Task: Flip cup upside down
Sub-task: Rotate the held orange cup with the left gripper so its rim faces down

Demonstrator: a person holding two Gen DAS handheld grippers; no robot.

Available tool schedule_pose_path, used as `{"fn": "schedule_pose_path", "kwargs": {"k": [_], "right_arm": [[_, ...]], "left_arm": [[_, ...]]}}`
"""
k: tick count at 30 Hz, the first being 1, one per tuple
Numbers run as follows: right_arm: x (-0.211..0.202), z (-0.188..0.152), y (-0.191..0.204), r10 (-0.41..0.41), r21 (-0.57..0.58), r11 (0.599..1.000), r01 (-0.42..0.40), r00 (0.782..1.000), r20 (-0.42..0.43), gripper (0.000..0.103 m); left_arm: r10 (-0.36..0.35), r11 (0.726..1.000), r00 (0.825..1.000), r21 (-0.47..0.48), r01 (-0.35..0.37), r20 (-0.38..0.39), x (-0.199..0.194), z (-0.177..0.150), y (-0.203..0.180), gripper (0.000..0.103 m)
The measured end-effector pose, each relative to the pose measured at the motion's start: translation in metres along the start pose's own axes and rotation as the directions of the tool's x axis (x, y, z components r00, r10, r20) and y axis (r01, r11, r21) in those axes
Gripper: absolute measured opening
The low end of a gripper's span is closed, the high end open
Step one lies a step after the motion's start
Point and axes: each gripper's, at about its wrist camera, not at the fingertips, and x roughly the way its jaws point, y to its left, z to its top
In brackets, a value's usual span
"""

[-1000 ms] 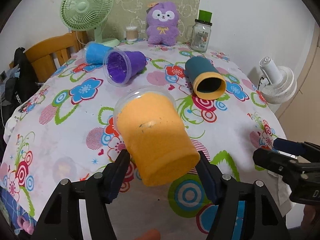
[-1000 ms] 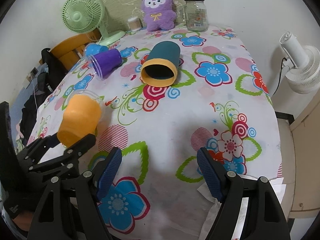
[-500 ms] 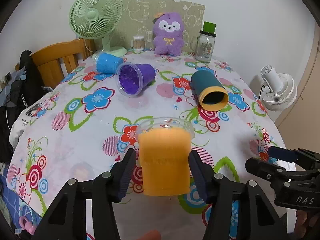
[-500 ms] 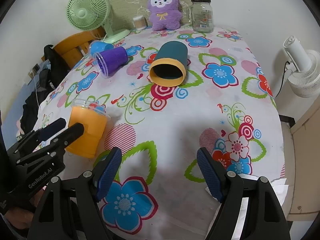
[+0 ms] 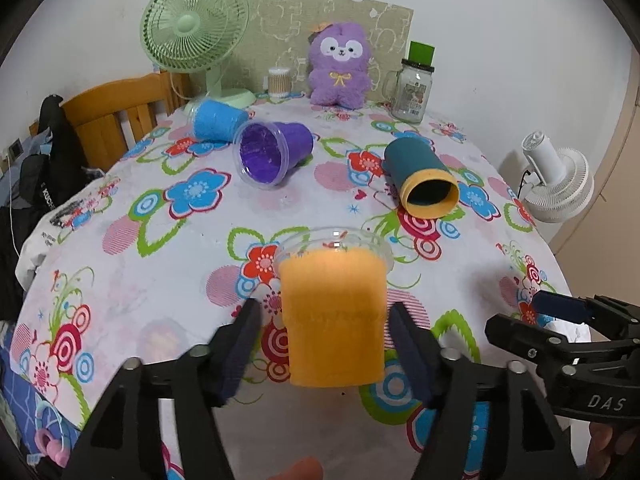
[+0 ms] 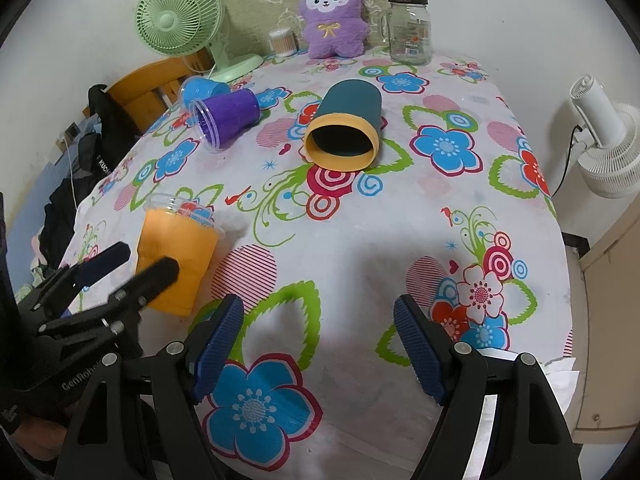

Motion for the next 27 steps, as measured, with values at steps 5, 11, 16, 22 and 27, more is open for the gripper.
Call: {"fn": "schedule_pose_path", "kwargs": {"k": [5, 11, 16, 22, 27], "right_arm": [[0.001, -0.001, -0.002, -0.005, 0.007, 1.0, 0.005, 1.0, -0.005, 0.08], [0.001, -0.001, -0.005, -0.007, 0.013, 1.0, 0.007, 1.0, -0.005, 0.08], [0.001, -0.001, -0.006, -0.008, 0.016, 1.0, 0.008, 1.0, -0.005, 0.08], [0.001, 0.0, -0.002, -0.003, 0.012, 1.0, 0.003, 1.0, -0.003, 0.08], [0.002, 0.002, 0.004, 0.0, 0.003, 1.0, 0.0, 1.0, -0.003, 0.08]], "left_arm": [[-0.005, 1.0, 0.999, -0.006, 0.005, -0.035, 0.012, -0.006, -0.003, 0.083], [-0.018, 1.0, 0.998, 0.008, 0.019, -0.068, 0.021, -0.01, -0.007, 0.064], [-0.035, 0.999, 0.997, 0.007, 0.036, -0.07, 0.02, -0.01, -0.007, 0.057], [-0.04, 0.999, 0.998, -0.002, 0.04, -0.041, 0.009, -0.005, -0.003, 0.057], [-0.022, 1.0, 1.0, 0.0, 0.022, -0.015, -0.005, 0.003, 0.002, 0.057]]}}
